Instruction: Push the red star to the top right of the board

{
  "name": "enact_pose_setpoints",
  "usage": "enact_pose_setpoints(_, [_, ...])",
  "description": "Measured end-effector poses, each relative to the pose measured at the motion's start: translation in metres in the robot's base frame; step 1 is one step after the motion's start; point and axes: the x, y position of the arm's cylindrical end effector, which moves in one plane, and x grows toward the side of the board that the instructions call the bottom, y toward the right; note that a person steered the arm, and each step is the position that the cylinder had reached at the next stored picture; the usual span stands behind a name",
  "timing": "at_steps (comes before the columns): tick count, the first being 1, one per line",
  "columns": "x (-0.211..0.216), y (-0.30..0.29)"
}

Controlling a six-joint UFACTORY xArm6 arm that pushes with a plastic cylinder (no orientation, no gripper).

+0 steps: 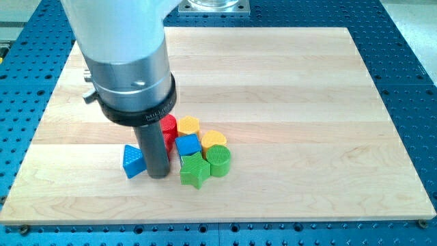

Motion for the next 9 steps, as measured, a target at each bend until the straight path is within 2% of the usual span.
enact_pose_setpoints(2, [-0.071,0.006])
enact_pose_setpoints(3, [-0.028,-0.063])
enact_pose_setpoints(4, [-0.069,-0.042])
enact_pose_setpoints(5, [-0.107,0.02])
enact_pose_setpoints(6, [-0.154,0.058])
enact_pose_setpoints(7, [-0.17,0.069])
enact_pose_setpoints(8, [-0.18,0.154])
enact_pose_setpoints(9, [-0.245,0.192])
